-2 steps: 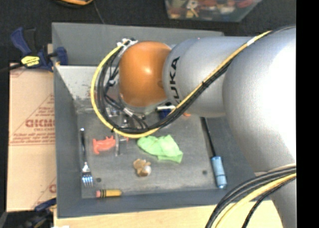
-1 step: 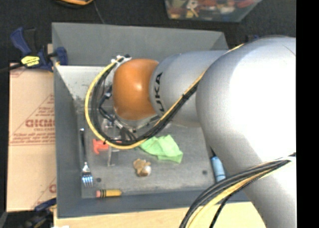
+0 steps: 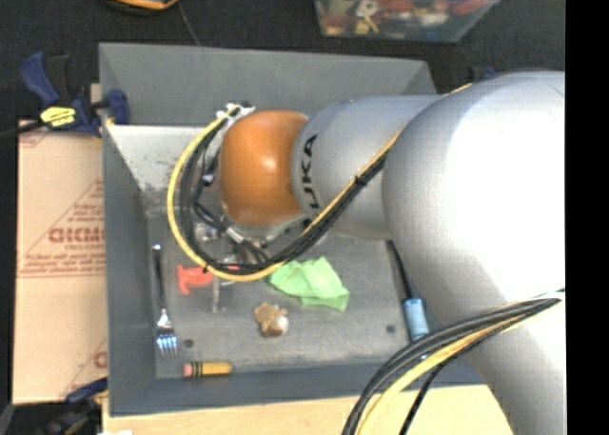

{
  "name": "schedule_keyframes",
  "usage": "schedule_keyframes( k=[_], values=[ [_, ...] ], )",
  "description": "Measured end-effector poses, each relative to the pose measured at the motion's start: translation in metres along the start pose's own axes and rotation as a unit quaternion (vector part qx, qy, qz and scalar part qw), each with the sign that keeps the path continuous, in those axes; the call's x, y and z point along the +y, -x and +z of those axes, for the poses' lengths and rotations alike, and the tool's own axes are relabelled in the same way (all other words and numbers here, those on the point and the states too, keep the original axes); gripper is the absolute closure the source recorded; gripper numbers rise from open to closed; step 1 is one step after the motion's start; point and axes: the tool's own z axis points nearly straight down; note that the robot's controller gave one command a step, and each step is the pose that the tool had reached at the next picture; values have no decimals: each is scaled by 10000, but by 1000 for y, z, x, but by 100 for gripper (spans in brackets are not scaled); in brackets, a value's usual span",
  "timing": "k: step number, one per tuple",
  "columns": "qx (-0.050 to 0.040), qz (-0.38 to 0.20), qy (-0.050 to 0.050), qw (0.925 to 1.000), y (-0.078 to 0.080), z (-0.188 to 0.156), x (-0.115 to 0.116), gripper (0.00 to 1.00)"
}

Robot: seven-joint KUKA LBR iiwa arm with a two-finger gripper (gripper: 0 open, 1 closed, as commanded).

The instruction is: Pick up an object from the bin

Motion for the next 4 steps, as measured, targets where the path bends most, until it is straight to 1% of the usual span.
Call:
schedule_keyframes(
  k=[1,2,4],
  values=[
    [72,516,2,9986,-3,-3,6,100],
    [72,519,2,9986,-3,-3,6,100],
    [52,528,12,9986,-2,-31,6,100]
  ],
)
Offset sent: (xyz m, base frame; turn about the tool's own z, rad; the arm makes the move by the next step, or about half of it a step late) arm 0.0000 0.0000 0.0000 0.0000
